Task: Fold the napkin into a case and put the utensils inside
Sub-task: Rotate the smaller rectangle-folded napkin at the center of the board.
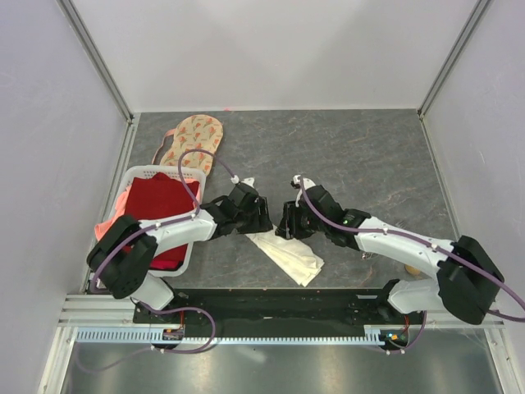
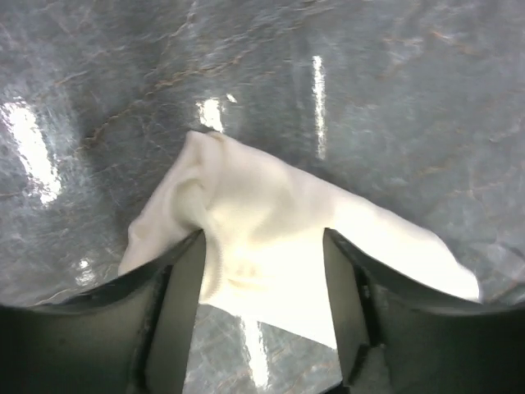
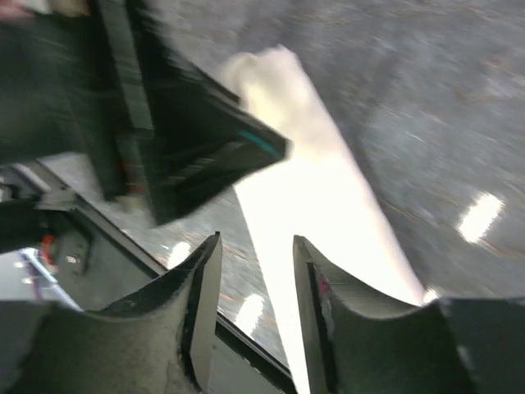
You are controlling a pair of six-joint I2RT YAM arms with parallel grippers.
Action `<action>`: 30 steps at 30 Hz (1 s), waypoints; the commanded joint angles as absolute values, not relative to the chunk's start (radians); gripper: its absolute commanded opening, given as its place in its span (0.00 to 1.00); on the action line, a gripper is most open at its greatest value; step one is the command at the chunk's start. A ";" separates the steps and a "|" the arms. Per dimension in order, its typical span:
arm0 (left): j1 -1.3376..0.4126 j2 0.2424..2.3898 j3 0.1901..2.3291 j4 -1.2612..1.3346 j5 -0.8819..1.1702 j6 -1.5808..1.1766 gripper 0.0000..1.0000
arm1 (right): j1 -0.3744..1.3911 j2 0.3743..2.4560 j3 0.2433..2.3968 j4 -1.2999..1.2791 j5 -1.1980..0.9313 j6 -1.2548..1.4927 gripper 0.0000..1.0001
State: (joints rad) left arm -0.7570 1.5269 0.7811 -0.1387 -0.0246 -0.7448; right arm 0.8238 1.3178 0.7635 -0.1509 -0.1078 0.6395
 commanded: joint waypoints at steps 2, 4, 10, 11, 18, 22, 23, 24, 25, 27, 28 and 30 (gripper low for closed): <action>-0.762 1.384 0.850 -0.262 -0.003 -0.661 0.77 | 0.825 1.255 0.765 -0.354 -0.006 0.537 0.54; -0.762 1.315 0.853 -0.314 -0.003 -0.654 0.82 | 0.822 1.256 0.775 -0.394 0.037 0.528 0.56; -0.762 1.160 0.810 -0.414 -0.005 -0.690 0.59 | 0.776 1.244 0.767 -0.405 0.067 0.561 0.59; -0.762 1.152 0.781 -0.419 0.038 -0.696 0.53 | 0.769 1.241 0.761 -0.405 0.067 0.568 0.59; -0.772 1.195 0.641 -0.364 0.089 -0.738 0.03 | 0.693 1.282 0.719 -0.396 0.066 0.598 0.55; -0.796 1.313 0.629 -0.290 0.130 -0.756 0.02 | 0.693 1.295 0.683 -0.377 0.066 0.612 0.50; -0.798 1.334 0.629 -0.272 0.136 -0.758 0.02 | 0.692 1.295 0.672 -0.379 0.086 0.611 0.49; -0.801 1.380 0.629 -0.234 0.138 -0.761 0.02 | 0.692 1.292 0.666 -0.382 0.095 0.614 0.48; -0.801 1.403 0.638 -0.218 0.143 -0.761 0.02 | 0.692 1.286 0.657 -0.380 0.103 0.623 0.47; -0.801 1.455 0.658 -0.198 0.137 -0.753 0.02 | 0.693 1.281 0.620 -0.356 0.095 0.656 0.45; -0.801 1.503 0.691 -0.198 0.127 -0.738 0.02 | 0.692 1.279 0.605 -0.345 0.086 0.670 0.44; -0.799 1.551 0.727 -0.198 0.097 -0.720 0.02 | 0.695 1.281 0.559 -0.298 0.051 0.715 0.43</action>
State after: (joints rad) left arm -0.7963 1.4555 0.6575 -0.2665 0.1356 -0.7403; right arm 0.6926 1.2930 0.6205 -0.3599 0.0677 0.6353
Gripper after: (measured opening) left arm 0.026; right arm 0.442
